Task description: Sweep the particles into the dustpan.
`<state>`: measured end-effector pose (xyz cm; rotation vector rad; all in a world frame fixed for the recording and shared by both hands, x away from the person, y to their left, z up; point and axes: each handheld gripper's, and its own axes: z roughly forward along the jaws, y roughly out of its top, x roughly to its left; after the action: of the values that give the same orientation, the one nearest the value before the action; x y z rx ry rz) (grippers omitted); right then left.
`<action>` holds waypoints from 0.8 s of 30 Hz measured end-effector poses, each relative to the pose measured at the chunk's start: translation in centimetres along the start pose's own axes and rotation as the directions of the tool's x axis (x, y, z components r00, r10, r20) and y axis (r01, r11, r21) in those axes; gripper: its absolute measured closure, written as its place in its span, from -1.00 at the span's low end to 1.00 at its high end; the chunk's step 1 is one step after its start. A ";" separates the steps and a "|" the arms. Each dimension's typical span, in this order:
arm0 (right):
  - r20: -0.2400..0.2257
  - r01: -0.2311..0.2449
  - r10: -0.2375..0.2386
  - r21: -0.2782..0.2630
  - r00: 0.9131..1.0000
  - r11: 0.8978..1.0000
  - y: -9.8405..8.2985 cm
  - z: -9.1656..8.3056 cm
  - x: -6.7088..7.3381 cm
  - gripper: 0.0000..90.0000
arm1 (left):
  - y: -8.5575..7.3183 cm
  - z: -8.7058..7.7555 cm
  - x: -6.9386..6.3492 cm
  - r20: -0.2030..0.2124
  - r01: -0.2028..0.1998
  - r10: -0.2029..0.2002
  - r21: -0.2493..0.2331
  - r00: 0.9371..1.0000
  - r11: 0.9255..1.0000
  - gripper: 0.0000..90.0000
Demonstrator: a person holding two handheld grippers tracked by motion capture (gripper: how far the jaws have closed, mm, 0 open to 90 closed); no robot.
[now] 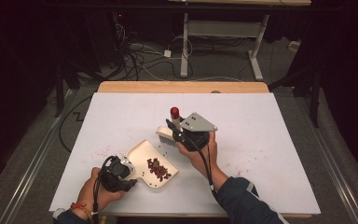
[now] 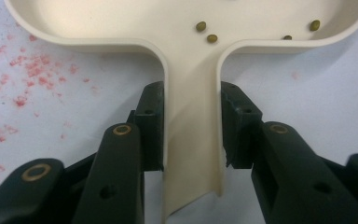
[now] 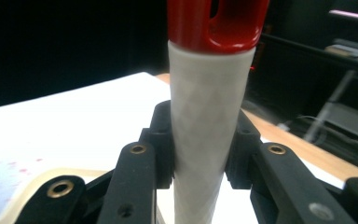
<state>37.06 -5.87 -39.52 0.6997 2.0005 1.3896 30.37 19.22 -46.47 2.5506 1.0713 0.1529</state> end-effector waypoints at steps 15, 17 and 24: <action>-0.055 -0.040 0.040 -0.006 0.998 0.999 -0.3 -3.1 4.5 0.54 | 0.0 -0.1 0.3 -0.002 0.013 -0.013 0.004 1.000 1.000 0.41; -0.072 -0.056 0.054 -0.021 0.996 0.998 -0.1 -3.6 4.4 0.54 | 0.0 -0.1 0.3 0.000 0.018 -0.018 0.001 1.000 1.000 0.41; -0.075 -0.074 0.070 -0.049 0.995 0.996 0.7 -4.5 2.6 0.54 | 0.0 0.0 0.3 -0.005 0.018 -0.018 -0.002 1.000 1.000 0.41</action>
<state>32.14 -6.64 -38.09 0.7139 2.0058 1.5240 30.60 19.43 -46.46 2.5397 1.0946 0.1555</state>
